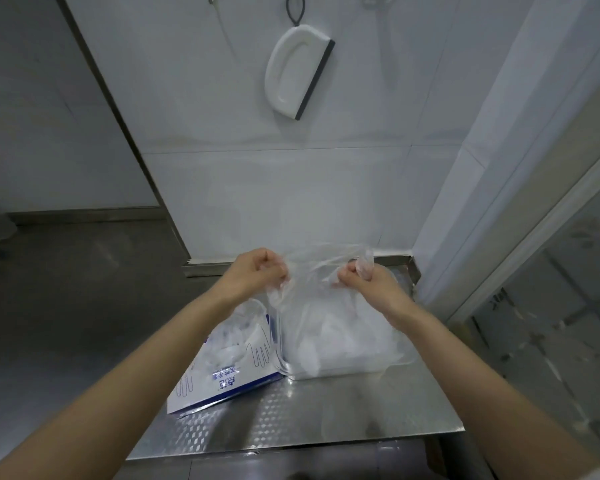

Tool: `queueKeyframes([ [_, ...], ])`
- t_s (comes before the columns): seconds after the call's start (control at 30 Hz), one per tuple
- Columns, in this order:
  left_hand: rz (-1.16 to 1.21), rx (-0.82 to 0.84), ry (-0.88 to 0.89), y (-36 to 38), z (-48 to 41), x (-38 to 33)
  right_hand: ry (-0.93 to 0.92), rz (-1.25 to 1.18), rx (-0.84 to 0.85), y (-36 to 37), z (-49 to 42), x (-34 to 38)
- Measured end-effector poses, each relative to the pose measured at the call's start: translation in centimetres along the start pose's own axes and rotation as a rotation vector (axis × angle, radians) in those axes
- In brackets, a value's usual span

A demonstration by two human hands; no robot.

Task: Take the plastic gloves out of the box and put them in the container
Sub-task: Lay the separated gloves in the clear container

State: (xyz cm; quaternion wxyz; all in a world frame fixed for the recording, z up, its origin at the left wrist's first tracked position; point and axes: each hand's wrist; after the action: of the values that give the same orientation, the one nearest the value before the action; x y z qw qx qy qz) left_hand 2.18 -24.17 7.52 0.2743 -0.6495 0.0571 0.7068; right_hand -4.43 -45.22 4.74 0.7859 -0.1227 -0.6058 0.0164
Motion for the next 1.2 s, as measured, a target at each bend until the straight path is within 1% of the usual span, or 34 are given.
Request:
queueKeyframes([
  [0.1, -0.105, 0.058, -0.013, -0.3, -0.7, -0.1, -0.085, 0.137, -0.019, -1.0, -0.2, 1.1],
  [0.17, -0.119, 0.079, 0.044, 0.2, -1.0, -0.8, -0.129, 0.218, 0.007, -1.3, -0.3, 1.6],
  [0.23, -0.127, 0.077, 0.107, 0.9, -1.4, -1.4, -0.128, 0.236, 0.060, -1.6, -0.5, 1.8],
  [0.27, -0.138, 0.057, 0.131, 0.9, -1.7, -1.6, -0.125, 0.243, 0.051, -1.8, -0.7, 1.9],
  [0.33, -0.154, -0.035, 0.171, 0.8, -2.7, -2.0, -0.161, 0.265, -0.062, -2.4, -1.1, 2.2],
  [0.4, -0.127, -0.178, 0.231, 0.7, -3.3, -2.9, -0.304, 0.343, -0.251, -3.1, -1.0, 3.0],
  [0.47, -0.128, -0.302, 0.343, 0.9, -3.3, -4.1, -0.526, 0.429, -0.432, -3.4, -0.2, 4.0],
  [0.53, -0.156, -0.372, 0.479, 1.3, -2.3, -4.7, -0.746, 0.484, -0.534, -3.5, 0.9, 4.4],
  [0.6, -0.183, -0.359, 0.620, 1.4, -0.9, -4.2, -0.923, 0.559, -0.536, -3.4, 2.0, 3.6],
  [0.63, -0.217, -0.326, 0.688, 1.2, -0.5, -3.4, -0.975, 0.609, -0.501, -3.4, 2.4, 2.7],
  [0.67, -0.260, -0.268, 0.742, 1.1, -0.2, -2.3, -0.986, 0.673, -0.447, -3.3, 2.7, 1.5],
  [0.73, -0.422, -0.097, 0.783, 0.8, -0.3, 0.6, -0.913, 0.819, -0.294, -3.1, 2.9, -1.4],
  [0.8, -0.677, 0.053, 0.774, 0.9, -0.9, 3.3, -0.827, 0.949, -0.117, -2.9, 2.6, -4.2],
  [0.87, -0.870, 0.151, 0.757, 1.4, -1.8, 5.5, -0.742, 1.053, 0.050, -2.9, 1.8, -5.8],
  [0.93, -1.036, 0.226, 0.722, 2.4, -2.7, 6.8, -0.600, 1.133, 0.199, -2.8, 0.9, -6.6],
  [1.0, -1.141, 0.284, 0.688, 3.3, -3.5, 7.6, -0.447, 1.148, 0.284, -2.5, 0.2, -7.5],
  [1.07, -1.218, 0.343, 0.665, 4.1, -3.8, 7.8, -0.267, 1.135, 0.338, -2.0, -0.3, -8.1],
  [1.1, -1.294, 0.383, 0.635, 4.5, -3.8, 7.7, -0.179, 1.111, 0.363, -1.9, -0.6, -8.2],
  [1.2, -1.576, 0.534, 0.476, 5.4, -3.8, 7.5, 0.088, 0.985, 0.513, -2.5, -1.3, -7.4],
])
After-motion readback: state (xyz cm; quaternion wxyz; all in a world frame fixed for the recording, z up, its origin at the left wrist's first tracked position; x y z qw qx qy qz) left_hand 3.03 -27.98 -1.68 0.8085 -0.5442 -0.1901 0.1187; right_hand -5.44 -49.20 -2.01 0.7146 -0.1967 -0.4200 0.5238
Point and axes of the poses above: each hand's wrist, its own z-axis away from the middle knuckle, its own y-axis out of the palm, x = y × z, and after that the axes turned 5 degrees about y, right-handed
